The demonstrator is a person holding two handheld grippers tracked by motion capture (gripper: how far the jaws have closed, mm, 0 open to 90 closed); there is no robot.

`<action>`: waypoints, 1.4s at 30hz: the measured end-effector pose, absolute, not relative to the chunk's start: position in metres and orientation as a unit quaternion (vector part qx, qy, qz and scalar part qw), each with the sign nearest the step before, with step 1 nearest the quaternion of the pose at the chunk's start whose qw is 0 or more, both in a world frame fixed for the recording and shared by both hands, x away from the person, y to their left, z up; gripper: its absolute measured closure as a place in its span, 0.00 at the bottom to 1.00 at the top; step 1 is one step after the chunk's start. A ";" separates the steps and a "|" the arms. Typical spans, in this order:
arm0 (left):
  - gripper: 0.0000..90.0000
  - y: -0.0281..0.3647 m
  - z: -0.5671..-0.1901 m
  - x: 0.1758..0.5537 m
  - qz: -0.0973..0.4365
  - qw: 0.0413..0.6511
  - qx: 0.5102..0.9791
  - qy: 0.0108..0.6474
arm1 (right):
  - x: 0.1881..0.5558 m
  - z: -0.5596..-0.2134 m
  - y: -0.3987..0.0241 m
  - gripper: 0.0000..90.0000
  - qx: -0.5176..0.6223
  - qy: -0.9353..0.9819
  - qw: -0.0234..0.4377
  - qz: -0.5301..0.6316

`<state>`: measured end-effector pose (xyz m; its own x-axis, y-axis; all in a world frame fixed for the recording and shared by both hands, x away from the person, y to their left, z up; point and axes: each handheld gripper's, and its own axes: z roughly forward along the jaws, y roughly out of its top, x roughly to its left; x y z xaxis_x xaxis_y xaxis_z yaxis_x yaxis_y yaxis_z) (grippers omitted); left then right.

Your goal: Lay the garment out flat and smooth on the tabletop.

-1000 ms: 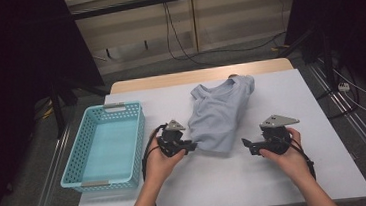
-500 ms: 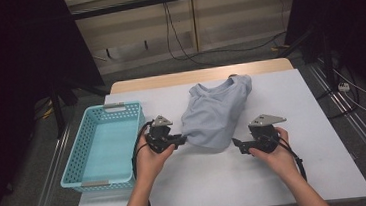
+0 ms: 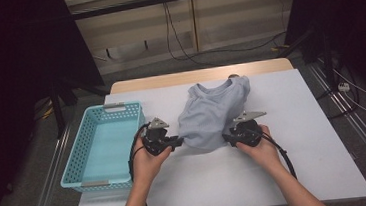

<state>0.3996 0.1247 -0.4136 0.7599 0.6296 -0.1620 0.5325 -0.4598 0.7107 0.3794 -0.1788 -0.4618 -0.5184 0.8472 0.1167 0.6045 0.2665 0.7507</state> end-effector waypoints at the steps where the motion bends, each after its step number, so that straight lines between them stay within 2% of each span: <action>1: 0.89 0.125 -0.414 0.400 0.060 0.391 0.853 0.340 | 0.380 -0.462 -0.178 0.84 0.465 0.780 0.156 0.388; 3: 0.88 0.125 -0.416 0.399 0.058 0.391 0.853 0.341 | 0.380 -0.462 -0.177 0.93 0.460 0.782 0.160 0.390; 6: 0.88 0.123 -0.416 0.399 0.056 0.389 0.853 0.342 | 0.382 -0.462 -0.179 0.98 0.454 0.784 0.155 0.393; 11: 0.88 0.120 -0.412 0.397 0.056 0.397 0.852 0.337 | 0.377 -0.451 -0.193 0.98 0.459 0.775 0.159 0.404; 25: 0.88 0.098 -0.413 0.392 0.030 0.413 0.853 0.317 | 0.333 -0.394 -0.239 0.99 0.452 0.744 0.197 0.450; 42: 0.88 0.111 -0.416 0.398 0.034 0.402 0.851 0.336 | 0.347 -0.433 -0.207 0.97 0.429 0.788 0.181 0.403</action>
